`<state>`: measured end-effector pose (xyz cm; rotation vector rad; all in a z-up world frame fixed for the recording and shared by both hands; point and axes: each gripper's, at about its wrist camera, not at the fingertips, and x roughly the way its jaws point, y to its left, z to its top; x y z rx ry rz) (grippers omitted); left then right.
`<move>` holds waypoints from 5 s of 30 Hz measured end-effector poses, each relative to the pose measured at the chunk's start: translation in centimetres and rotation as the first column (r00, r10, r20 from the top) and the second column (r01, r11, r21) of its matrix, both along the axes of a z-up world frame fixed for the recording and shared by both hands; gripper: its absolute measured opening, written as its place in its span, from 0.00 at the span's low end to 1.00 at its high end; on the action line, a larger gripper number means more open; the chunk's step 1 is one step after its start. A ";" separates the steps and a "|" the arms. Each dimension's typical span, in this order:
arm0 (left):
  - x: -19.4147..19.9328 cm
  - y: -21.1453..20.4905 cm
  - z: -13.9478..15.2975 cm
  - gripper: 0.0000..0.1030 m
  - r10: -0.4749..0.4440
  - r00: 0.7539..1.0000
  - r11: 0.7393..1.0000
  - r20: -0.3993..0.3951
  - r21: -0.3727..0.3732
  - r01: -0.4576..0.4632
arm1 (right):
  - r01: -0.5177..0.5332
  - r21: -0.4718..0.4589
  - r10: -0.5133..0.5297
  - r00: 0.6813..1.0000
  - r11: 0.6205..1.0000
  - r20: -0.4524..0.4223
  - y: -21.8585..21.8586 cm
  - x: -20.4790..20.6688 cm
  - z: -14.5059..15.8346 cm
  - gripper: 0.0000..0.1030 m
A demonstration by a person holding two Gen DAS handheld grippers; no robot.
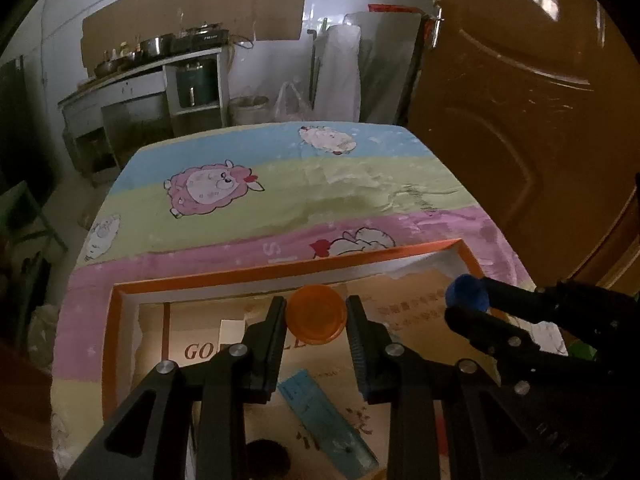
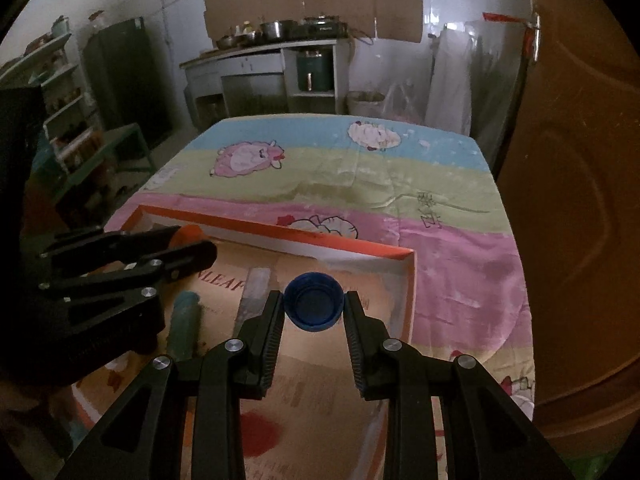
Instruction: Organize rigid objects
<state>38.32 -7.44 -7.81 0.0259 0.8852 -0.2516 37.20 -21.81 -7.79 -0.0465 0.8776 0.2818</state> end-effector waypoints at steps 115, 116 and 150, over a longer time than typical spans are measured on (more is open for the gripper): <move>-26.3 7.8 8.2 0.50 0.154 0.964 0.988 0.216 -0.046 -0.147 | 0.175 -0.049 -0.158 0.958 0.983 0.241 6.7 -26.1 9.2 0.41; -26.8 7.8 8.3 0.50 0.153 0.963 0.988 0.221 -0.042 -0.148 | 0.175 -0.048 -0.157 0.953 0.983 0.259 6.8 -26.8 9.4 0.41; -41.8 7.1 9.5 0.50 0.193 0.919 0.981 0.345 -0.061 -0.183 | 0.230 -0.003 -0.206 0.881 0.973 0.427 6.6 -42.3 10.6 0.47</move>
